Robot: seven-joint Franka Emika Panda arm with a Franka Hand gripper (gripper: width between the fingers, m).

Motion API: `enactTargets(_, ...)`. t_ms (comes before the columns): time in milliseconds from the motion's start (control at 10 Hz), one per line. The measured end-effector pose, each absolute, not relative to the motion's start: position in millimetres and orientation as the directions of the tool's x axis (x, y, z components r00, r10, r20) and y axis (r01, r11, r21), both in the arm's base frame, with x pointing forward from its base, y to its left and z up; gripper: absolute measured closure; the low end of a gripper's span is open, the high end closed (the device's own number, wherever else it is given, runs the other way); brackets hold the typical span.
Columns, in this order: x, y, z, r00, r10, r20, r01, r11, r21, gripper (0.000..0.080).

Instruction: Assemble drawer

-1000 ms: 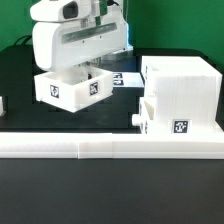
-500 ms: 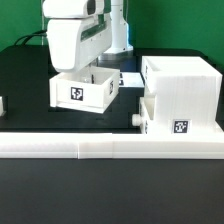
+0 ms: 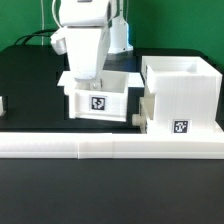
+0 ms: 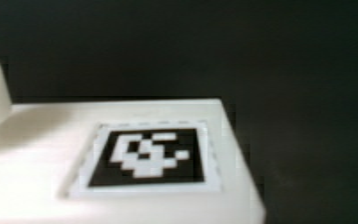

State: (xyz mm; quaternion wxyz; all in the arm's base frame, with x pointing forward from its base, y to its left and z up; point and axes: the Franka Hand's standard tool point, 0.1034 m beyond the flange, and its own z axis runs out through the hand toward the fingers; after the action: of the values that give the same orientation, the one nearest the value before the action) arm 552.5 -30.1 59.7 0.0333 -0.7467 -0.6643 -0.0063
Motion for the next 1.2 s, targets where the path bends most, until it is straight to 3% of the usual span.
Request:
enactTargets(300, 564, -17, 63.6, 0.117, 0.991, 0.059, 0.993, -0.116, -0.024, 0.0757)
enactTargets(400, 566, -16, 62.6, 0.116, 0.991, 0.064, 0.993, -0.117, 0.005, 0.0757)
enactTargets(700, 554, -15, 54.3, 0.092, 0.994, 0.063, 0.996, -0.091, -0.017, 0.0757)
enactTargets(900, 549, -15, 51.0, 0.064, 0.997, 0.052, 0.998, -0.065, 0.001, 0.0757)
enactTargets(1200, 547, -15, 50.3, 0.065, 0.997, 0.051, 0.998, -0.065, -0.004, 0.0757)
